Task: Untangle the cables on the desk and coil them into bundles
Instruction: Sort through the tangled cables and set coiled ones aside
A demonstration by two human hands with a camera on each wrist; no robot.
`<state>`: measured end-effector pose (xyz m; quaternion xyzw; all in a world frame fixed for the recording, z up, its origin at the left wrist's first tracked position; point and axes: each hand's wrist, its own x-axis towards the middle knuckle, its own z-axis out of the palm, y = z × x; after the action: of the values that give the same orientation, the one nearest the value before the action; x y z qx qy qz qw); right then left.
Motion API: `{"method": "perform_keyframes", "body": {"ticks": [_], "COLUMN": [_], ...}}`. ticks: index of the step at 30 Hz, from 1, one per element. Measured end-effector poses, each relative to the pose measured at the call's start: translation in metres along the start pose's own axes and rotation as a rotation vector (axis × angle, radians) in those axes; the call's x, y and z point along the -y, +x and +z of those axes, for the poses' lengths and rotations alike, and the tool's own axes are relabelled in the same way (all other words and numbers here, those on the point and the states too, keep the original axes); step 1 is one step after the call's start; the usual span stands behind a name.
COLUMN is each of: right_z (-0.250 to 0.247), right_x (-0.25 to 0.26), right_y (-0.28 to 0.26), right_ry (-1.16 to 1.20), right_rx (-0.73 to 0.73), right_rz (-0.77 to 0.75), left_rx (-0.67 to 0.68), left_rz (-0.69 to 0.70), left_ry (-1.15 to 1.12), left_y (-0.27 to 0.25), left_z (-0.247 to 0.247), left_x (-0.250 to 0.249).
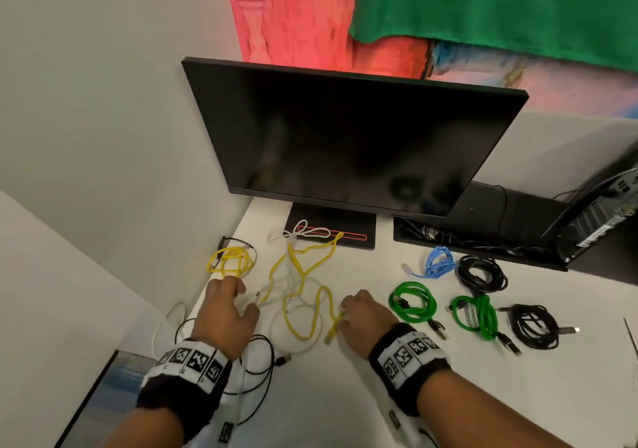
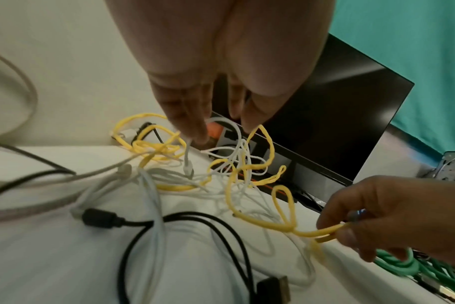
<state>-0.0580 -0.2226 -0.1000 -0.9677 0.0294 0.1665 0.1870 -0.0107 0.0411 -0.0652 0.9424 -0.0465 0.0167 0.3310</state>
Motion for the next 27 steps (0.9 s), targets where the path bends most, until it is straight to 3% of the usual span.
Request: {"method": "perform_keyframes", "body": {"ticks": [1, 4, 5, 8, 13, 15, 19, 24, 25, 27], "right_z": [-0.005, -0.013, -0.014, -0.011, -0.017, -0.028, -0.062, -0.093, -0.092, -0.082], "right_x": [-0.004, -0.01, -0.008, 0.0, 0.036, 0.051, 0.044, -0.019, -0.034, -0.056], "right_y": [-0.002, -0.011, -0.015, -0.024, -0.035, -0.036, -0.038, -0.054, -0.056, -0.062], "right_ry": [0.026, 0.052, 0.052, 0.023, 0.138, 0.143, 0.576, 0.911, 0.915, 0.722], "right_rx": [-0.019, -0.054, -0.03, 0.054, 0.046, 0.005, -0.044, -0.345, -0.337, -0.178], "right_rz": [-0.008, -0.105, -0.141, -0.254, -0.512, -0.538, -0.392, -0.129, -0.072, -0.003], "left_rx": [0.1, 0.635, 0.716, 0.619, 0.53, 0.474, 0.327, 0.259, 0.229, 0.204], "left_rz": [-0.029, -0.055, -0.041, 0.031, 0.179, 0.207, 0.042, -0.01, -0.029, -0.04], "left_ry": [0.068, 0.539, 0.658, 0.65, 0.237, 0.084, -0.18, -0.068, -0.03, -0.025], "left_y": [-0.008, -0.041, -0.052, -0.061, -0.054, -0.051, -0.037, -0.024, -0.02, -0.016], "left_z": [0.0, 0.015, 0.021, 0.027, 0.005, -0.003, -0.017, -0.043, -0.049, -0.055], "left_x": [-0.002, -0.009, -0.013, -0.021, -0.043, -0.05, -0.039, -0.015, -0.011, -0.015]}}
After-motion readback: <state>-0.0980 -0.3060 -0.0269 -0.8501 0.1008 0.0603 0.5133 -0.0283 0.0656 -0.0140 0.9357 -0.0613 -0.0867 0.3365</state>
